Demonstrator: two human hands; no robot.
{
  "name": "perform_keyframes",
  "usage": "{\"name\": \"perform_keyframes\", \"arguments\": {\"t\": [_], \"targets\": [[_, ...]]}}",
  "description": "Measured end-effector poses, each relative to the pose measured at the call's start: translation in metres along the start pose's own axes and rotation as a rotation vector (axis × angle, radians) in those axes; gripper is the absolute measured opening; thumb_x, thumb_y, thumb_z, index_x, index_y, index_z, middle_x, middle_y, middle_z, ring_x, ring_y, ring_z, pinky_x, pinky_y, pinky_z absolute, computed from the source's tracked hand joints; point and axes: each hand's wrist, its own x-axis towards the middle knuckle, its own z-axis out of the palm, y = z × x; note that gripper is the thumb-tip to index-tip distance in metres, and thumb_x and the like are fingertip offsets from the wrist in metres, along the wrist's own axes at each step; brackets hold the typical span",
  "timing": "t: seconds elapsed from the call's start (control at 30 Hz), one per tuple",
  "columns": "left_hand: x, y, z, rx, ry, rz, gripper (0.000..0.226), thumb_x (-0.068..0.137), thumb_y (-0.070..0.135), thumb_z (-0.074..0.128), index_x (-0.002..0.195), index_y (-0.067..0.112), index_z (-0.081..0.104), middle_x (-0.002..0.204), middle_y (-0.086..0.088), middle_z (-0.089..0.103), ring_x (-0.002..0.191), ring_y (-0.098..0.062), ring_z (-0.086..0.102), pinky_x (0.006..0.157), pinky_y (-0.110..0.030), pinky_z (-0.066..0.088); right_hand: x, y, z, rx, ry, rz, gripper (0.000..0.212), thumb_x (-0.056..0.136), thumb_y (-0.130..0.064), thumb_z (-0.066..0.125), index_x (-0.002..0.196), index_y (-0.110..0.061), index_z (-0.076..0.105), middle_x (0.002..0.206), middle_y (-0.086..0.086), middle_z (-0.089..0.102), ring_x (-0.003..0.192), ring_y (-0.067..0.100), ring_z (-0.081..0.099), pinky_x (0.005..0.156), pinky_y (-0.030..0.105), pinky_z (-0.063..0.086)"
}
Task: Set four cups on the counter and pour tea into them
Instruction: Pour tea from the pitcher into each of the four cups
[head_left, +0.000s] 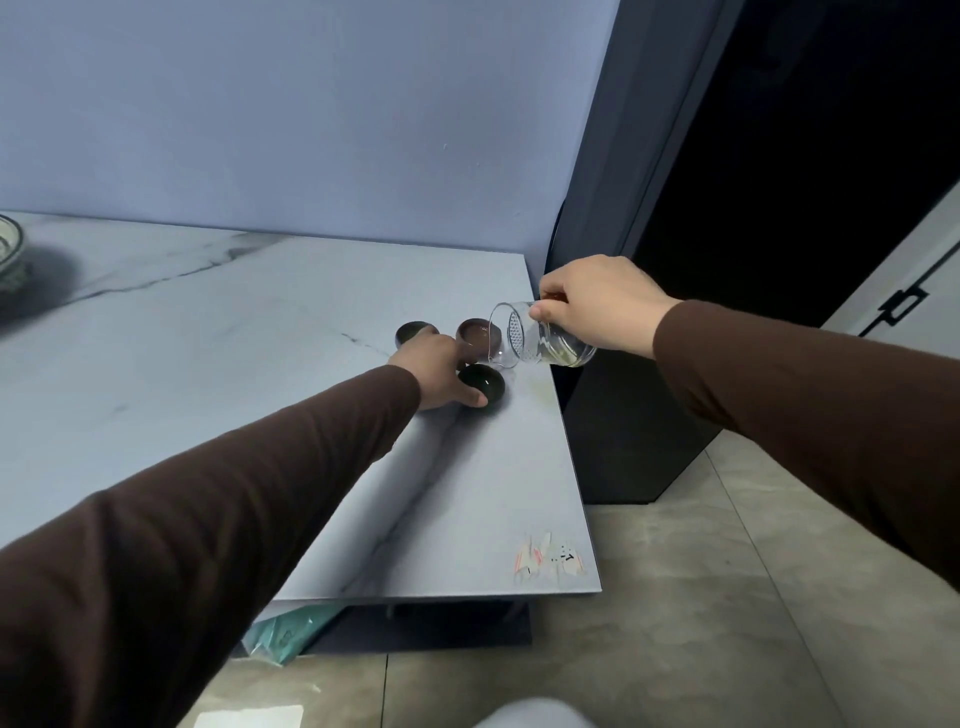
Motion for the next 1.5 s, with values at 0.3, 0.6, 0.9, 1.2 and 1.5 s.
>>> {"name": "perform_keyframes", "arguments": {"t": [0.3, 0.6, 0.9, 1.2, 1.5], "targets": [[0.0, 0.001, 0.003, -0.01, 0.017, -0.01, 0.056, 0.074, 0.054, 0.072, 0.123, 0.03, 0.063, 0.112, 0.001, 0.068, 0.115, -0.028, 0.043, 0.095, -0.039, 0.043, 0.005, -0.019, -0.011, -0.119, -0.006, -0.066, 0.029, 0.096, -0.048, 0.052, 0.078, -0.025, 0.053, 0.081, -0.002, 0.056, 0.082, 0.025, 0.049, 0.067, 0.032, 0.033], [0.002, 0.0, 0.004, 0.005, 0.02, -0.023, 0.052, 0.071, 0.054, 0.073, 0.111, 0.021, 0.068, 0.103, -0.003, 0.068, 0.11, -0.027, 0.047, 0.089, -0.039, 0.046, 0.005, -0.035, -0.019, -0.229, -0.023, -0.169, 0.028, 0.097, -0.043, 0.052, 0.083, -0.02, 0.06, 0.066, -0.005, 0.044, 0.077, 0.026, 0.049, 0.063, 0.032, 0.033], [0.003, 0.0, 0.006, 0.006, 0.038, -0.017, 0.048, 0.071, 0.053, 0.074, 0.105, 0.019, 0.068, 0.099, -0.005, 0.068, 0.106, -0.027, 0.049, 0.078, -0.035, 0.043, 0.004, -0.046, -0.028, -0.285, 0.008, -0.216, 0.026, 0.097, -0.043, 0.052, 0.084, -0.022, 0.059, 0.071, -0.003, 0.049, 0.075, 0.025, 0.046, 0.061, 0.031, 0.029], [0.002, -0.001, 0.008, -0.004, 0.06, 0.002, 0.047, 0.071, 0.054, 0.074, 0.107, 0.025, 0.069, 0.102, -0.002, 0.069, 0.108, -0.028, 0.049, 0.086, -0.038, 0.046, 0.0, -0.053, -0.032, -0.34, 0.066, -0.263, 0.028, 0.098, -0.042, 0.052, 0.078, -0.022, 0.052, 0.06, -0.007, 0.036, 0.072, 0.024, 0.042, 0.055, 0.029, 0.022], [0.002, -0.003, 0.01, -0.039, 0.076, 0.001, 0.048, 0.07, 0.053, 0.075, 0.111, 0.029, 0.068, 0.101, -0.001, 0.069, 0.107, -0.027, 0.048, 0.081, -0.035, 0.045, -0.005, -0.062, -0.031, -0.419, 0.095, -0.313, 0.024, 0.1, -0.036, 0.05, 0.082, -0.02, 0.054, 0.074, -0.002, 0.048, 0.078, 0.026, 0.048, 0.056, 0.033, 0.028]]}}
